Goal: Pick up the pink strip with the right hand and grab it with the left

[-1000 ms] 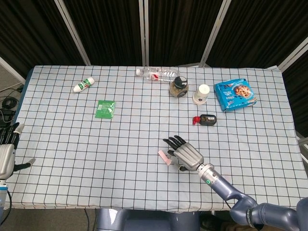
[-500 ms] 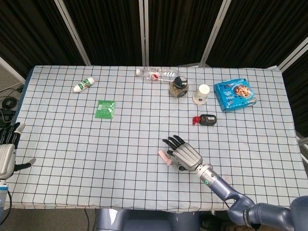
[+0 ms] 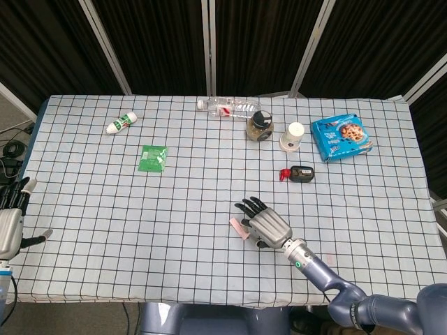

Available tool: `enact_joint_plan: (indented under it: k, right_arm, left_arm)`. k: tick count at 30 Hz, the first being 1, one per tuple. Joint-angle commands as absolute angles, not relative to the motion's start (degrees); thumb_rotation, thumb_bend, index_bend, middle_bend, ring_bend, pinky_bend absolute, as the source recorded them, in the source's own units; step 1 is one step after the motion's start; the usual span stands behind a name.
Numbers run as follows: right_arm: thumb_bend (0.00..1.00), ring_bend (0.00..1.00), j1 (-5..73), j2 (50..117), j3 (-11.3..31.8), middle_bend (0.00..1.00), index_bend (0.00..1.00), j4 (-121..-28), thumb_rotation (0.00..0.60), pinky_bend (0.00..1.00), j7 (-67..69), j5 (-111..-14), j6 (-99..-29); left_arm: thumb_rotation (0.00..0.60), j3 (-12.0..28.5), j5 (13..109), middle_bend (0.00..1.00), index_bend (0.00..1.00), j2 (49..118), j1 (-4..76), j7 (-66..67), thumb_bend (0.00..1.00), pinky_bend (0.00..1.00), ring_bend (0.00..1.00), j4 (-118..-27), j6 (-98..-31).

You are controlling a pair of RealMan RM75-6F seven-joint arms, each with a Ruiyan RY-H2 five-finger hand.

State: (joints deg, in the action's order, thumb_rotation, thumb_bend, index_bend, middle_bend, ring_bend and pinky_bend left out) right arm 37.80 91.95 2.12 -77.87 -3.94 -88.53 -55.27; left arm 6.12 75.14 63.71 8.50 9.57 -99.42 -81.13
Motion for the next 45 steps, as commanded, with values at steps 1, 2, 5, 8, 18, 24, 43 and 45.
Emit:
enact_joint_plan:
  k: [1, 2, 5, 8, 18, 24, 43, 45]
  right_arm:
    - [0.33, 0.0, 37.8, 92.0, 2.0, 0.08, 0.56, -77.8, 0.6, 0.0, -3.6, -88.5, -55.3]
    - [0.33, 0.0, 37.8, 92.0, 2.0, 0.09, 0.57, -77.8, 0.6, 0.0, -3.4, -88.5, -55.4]
    - [0.35, 0.0, 37.8, 92.1, 1.9, 0.09, 0.61, -77.8, 0.6, 0.0, -2.6, -88.6, -55.5]
    - [0.37, 0.0, 37.9, 92.2, 1.9, 0.1, 0.64, -78.0, 0.6, 0.0, -1.6, -88.4, -55.5]
    - [0.42, 0.0, 37.9, 92.7, 2.9, 0.12, 0.72, -78.7, 0.6, 0.0, 2.1, -86.9, -55.5]
    - [0.42, 0.0, 38.9, 92.2, 5.7, 0.14, 0.75, -80.7, 0.6, 0.0, 4.4, -84.7, -55.2]
    - [0.42, 0.0, 46.9, 87.6, 21.1, 0.16, 0.79, -92.9, 0.6, 0.0, 1.9, -60.6, -47.7]
    - [0.42, 0.0, 48.0, 87.5, 22.2, 0.16, 0.79, -93.6, 0.6, 0.0, 0.5, -57.2, -47.5]
  left_arm:
    - [0.6, 6.1, 75.2, 0.0, 0.0, 63.7, 8.5, 9.6, 0.0, 0.0, 0.0, -99.4, -81.1]
    - [0.6, 6.1, 75.2, 0.0, 0.0, 63.7, 8.5, 9.6, 0.0, 0.0, 0.0, -99.4, -81.1]
    - [0.6, 6.1, 75.3, 0.0, 0.0, 63.8, 8.5, 9.6, 0.0, 0.0, 0.0, -99.4, -81.2]
    - [0.6, 6.0, 75.3, 0.0, 0.0, 63.8, 8.5, 9.7, 0.0, 0.0, 0.0, -99.4, -81.2]
    - [0.6, 6.0, 75.2, 0.0, 0.0, 63.9, 8.6, 9.8, 0.0, 0.0, 0.0, -99.4, -81.1]
    - [0.6, 6.2, 74.8, 0.0, 0.0, 63.7, 8.6, 9.2, 0.0, 0.0, 0.0, -99.4, -80.8]
    - [0.6, 9.9, 73.6, 0.0, 0.05, 68.4, 20.5, -1.8, 0.0, 0.0, 0.0, -96.0, -62.7]
    - [0.6, 10.8, 73.2, 0.0, 0.08, 70.0, 22.7, -1.1, 0.0, 0.0, 0.0, -95.4, -61.1]
